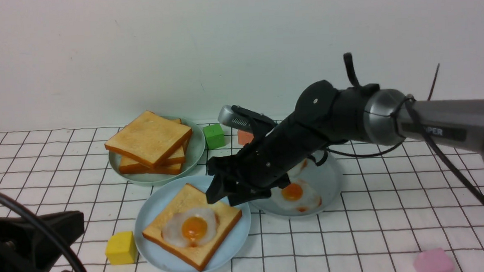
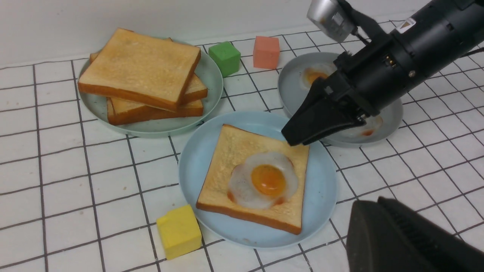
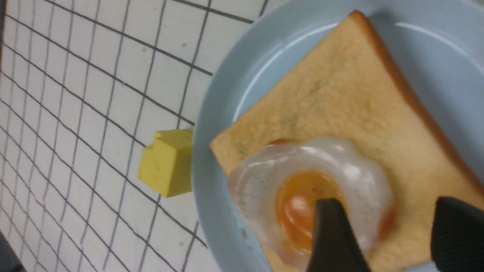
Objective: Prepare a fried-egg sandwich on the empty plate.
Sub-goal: Use the left arm to grab a slice of bread
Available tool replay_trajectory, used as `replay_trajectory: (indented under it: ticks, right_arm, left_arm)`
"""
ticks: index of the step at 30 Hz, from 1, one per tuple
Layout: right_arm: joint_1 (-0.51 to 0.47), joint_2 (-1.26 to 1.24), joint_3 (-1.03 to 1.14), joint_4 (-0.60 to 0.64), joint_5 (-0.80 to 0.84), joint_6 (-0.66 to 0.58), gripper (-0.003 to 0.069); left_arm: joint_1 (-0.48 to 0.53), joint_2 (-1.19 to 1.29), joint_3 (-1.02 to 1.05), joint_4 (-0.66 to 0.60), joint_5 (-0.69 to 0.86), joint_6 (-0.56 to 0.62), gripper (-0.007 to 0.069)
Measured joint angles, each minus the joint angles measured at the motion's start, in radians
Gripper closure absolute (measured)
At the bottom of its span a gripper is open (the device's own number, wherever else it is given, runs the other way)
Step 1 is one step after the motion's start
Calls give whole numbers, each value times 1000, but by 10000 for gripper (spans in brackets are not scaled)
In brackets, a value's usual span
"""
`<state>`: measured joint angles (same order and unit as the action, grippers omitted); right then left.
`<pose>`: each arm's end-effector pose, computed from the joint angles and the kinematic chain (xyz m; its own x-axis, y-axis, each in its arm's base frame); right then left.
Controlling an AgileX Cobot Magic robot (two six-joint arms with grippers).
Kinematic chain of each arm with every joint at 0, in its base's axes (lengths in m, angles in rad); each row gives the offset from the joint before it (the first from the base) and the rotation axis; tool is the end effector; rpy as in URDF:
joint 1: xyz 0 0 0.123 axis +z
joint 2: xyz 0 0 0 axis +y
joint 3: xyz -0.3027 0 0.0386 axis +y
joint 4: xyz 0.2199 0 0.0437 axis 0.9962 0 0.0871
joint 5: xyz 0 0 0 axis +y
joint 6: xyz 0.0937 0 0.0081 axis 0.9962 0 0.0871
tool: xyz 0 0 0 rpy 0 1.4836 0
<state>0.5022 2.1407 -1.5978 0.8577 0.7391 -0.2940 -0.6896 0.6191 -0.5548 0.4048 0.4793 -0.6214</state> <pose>0.3720 0.2590 0.2130 -0.9368 -0.1204 -0.3286 -0.3078 0.7301 0.6101 0.0745 -0.0392 0.3216 -0.4331 0.0319 -0.9008 0.4006 0.9021 -0.1607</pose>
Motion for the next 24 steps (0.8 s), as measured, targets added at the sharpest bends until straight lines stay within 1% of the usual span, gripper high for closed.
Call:
replay_trajectory:
  ticks: [2, 3, 5, 7, 8, 9, 11, 13, 15, 17, 19, 20, 22, 24]
  right_arm:
    - [-41, -52, 0, -67, 51, 2, 208]
    - [-59, -84, 0, -100, 79, 3, 209]
    - [-89, -162, 0, -187, 146, 5, 242]
    - [-102, -246, 0, -282, 216, 26, 306]
    - [-102, -255, 0, -294, 224, 30, 314]
    - [-103, -333, 0, -385, 278, 63, 389]
    - [-98, -422, 10, -472, 333, 107, 475]
    - [-92, -512, 40, -537, 353, 147, 550]
    - [-90, -615, 91, -574, 352, 170, 610]
    - [-90, -727, 164, -591, 346, 183, 645]
    - [-90, -823, 233, -593, 331, 186, 650]
    - [-90, -833, 248, -593, 327, 187, 650]
    - [-87, -944, 348, -592, 305, 188, 649]
    - [-84, -1011, 411, -592, 283, 188, 649]
  left_arm:
    - [0, 0, 0, -8, 22, -9, 606]
    - [0, 3, 0, -9, 32, -16, 606]
    - [0, 22, 0, -10, 51, -36, 606]
    - [0, 59, 0, -10, 71, -60, 606]
    - [0, 70, 0, -10, 75, -65, 606]
    - [0, 114, 0, -14, 80, -81, 606]
    - [0, 189, -1, -20, 73, -90, 606]
    - [0, 266, -11, -25, 66, -93, 606]
    - [0, 357, -42, -28, 67, -93, 606]
    - [0, 449, -106, -24, 73, -81, 617]
    - [12, 514, -175, -22, 73, -67, 638]
    - [14, 531, -183, -22, 71, -62, 638]
    - [83, 632, -295, -22, 67, -29, 638]
    - [146, 708, -364, -30, 64, 22, 638]
